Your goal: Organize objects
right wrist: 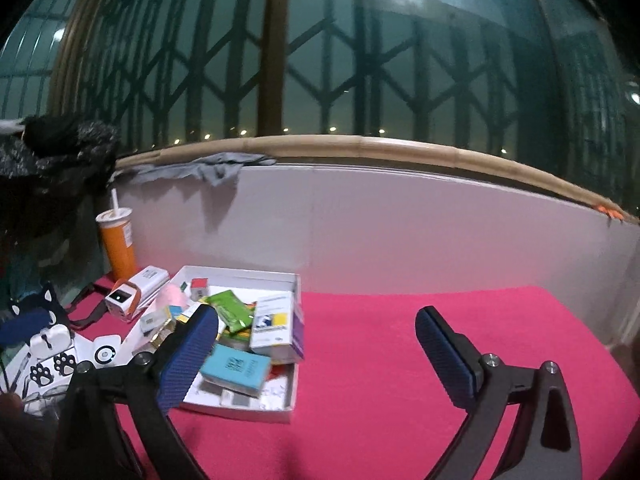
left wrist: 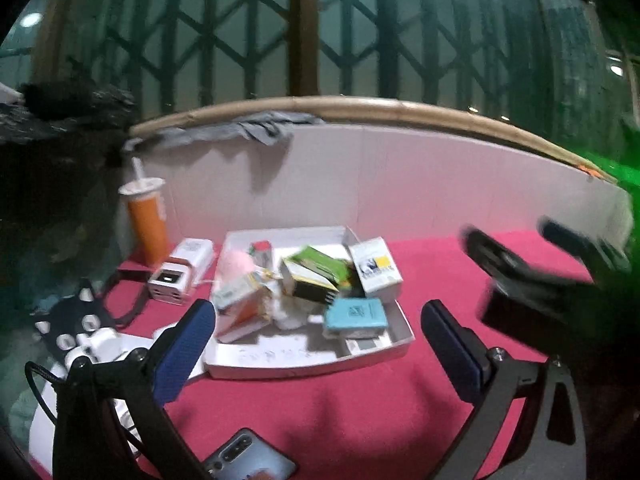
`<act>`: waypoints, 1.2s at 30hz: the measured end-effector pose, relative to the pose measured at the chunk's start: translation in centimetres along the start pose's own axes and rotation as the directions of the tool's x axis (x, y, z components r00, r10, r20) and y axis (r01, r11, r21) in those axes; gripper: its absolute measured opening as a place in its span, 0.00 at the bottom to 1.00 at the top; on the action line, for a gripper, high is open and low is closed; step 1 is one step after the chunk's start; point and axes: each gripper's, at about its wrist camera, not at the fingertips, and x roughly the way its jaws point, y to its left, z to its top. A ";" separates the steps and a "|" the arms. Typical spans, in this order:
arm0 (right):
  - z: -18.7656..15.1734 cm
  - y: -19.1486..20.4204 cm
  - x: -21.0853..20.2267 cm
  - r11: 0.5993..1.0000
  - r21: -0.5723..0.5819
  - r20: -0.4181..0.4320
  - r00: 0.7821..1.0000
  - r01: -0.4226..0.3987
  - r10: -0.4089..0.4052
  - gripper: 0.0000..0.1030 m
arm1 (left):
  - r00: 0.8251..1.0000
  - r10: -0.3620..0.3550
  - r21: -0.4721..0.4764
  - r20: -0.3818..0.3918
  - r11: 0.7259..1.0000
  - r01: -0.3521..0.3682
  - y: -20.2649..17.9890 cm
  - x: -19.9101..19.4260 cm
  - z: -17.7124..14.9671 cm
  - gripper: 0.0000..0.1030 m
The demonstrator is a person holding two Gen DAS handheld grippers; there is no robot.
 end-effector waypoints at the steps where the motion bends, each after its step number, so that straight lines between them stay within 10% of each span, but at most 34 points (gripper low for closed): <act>1: -0.3 -0.8 -0.6 1.000 0.019 0.006 1.000 0.004 -0.004 1.00 | 0.999 0.031 -0.020 0.012 0.999 -0.030 0.0 -0.4 0.3 0.99; 16: -4.6 -9.1 -10.2 0.956 0.283 0.071 0.992 0.079 -0.103 1.00 | 0.982 0.177 -0.008 -0.070 0.984 -0.178 -1.3 0.9 1.5 1.00; 36: -5.5 -10.0 -10.8 0.960 0.254 0.043 0.990 0.116 -0.131 1.00 | 0.986 0.117 -0.050 -0.121 0.991 -0.124 -1.5 2.5 0.9 0.99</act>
